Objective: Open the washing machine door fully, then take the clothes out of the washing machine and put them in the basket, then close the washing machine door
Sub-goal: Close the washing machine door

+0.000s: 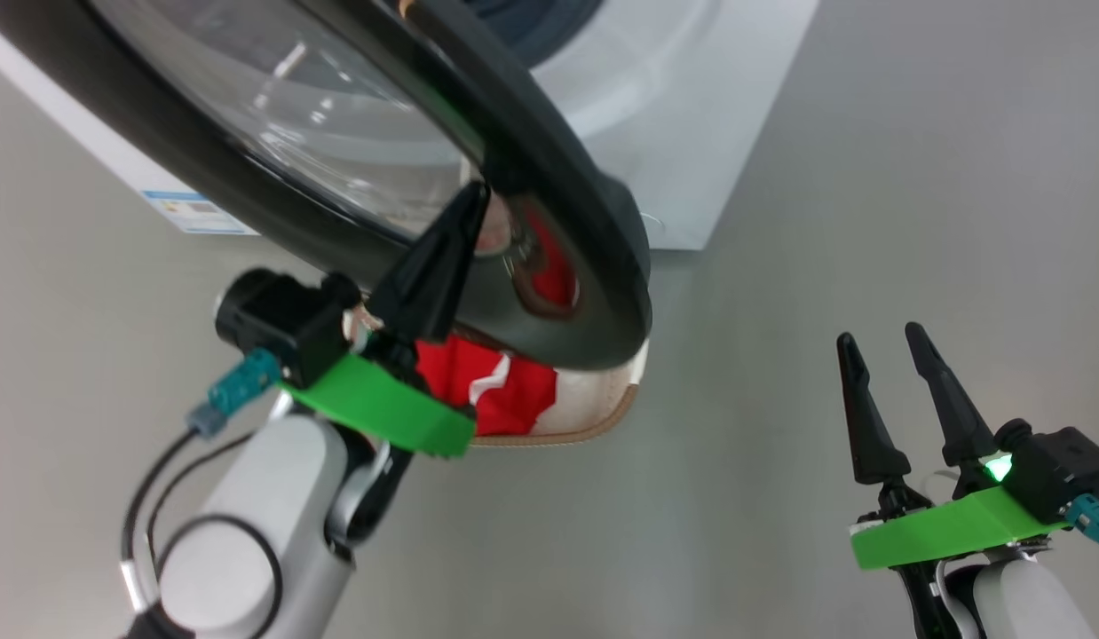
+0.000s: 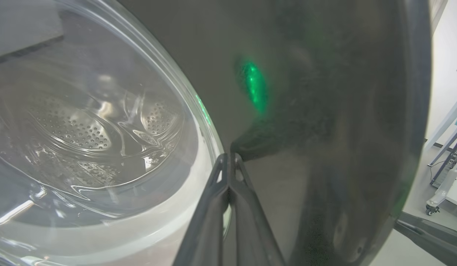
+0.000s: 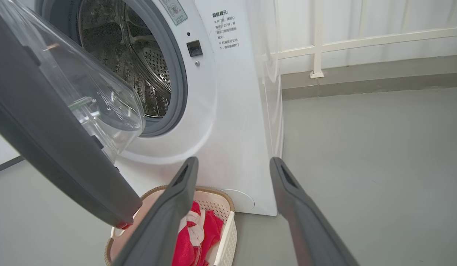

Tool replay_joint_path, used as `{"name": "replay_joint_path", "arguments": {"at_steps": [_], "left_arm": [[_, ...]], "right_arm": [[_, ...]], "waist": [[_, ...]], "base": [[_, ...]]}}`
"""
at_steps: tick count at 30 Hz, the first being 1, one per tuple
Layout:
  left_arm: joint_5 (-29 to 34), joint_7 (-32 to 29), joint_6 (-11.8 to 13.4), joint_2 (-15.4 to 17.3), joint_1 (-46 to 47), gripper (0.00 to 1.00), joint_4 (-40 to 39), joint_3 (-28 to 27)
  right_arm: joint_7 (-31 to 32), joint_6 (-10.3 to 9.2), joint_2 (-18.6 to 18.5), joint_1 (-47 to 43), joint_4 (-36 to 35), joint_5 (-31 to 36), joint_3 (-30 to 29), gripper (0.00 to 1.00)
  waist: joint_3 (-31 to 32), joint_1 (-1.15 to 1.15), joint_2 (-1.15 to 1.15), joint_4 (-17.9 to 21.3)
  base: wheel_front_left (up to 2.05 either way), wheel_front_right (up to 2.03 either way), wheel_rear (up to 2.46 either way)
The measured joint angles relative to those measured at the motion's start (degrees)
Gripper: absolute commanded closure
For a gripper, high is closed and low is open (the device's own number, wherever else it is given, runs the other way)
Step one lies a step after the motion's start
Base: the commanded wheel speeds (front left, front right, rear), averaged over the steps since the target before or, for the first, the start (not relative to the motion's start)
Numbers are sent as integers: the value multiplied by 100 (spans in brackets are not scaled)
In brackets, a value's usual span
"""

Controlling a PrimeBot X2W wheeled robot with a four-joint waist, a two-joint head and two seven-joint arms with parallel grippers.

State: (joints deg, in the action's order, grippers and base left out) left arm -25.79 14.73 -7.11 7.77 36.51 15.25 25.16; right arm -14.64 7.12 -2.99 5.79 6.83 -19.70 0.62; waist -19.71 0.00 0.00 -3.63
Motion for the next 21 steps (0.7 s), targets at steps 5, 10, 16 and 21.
{"name": "replay_joint_path", "arguments": {"at_steps": [5,10,16,21], "left_arm": [[0,0,0,-25,471,100,337,-80],[1,0,0,-55,896,100,632,-136],[0,0,0,-127,1410,100,1009,-238],[0,0,-5,-147,1720,100,1272,-320]], "right_arm": [[0,0,3,114,-32,-200,-1,0],[0,0,4,180,-45,-258,2,0],[0,0,7,222,-55,-353,-7,0],[0,0,9,295,-76,-387,-8,0]], "waist": [[-179,0,0,260],[-325,0,0,501],[-491,0,0,696],[-582,0,0,797]], "base": [[0,0,0],[0,0,0],[0,0,0],[0,0,0]]}}
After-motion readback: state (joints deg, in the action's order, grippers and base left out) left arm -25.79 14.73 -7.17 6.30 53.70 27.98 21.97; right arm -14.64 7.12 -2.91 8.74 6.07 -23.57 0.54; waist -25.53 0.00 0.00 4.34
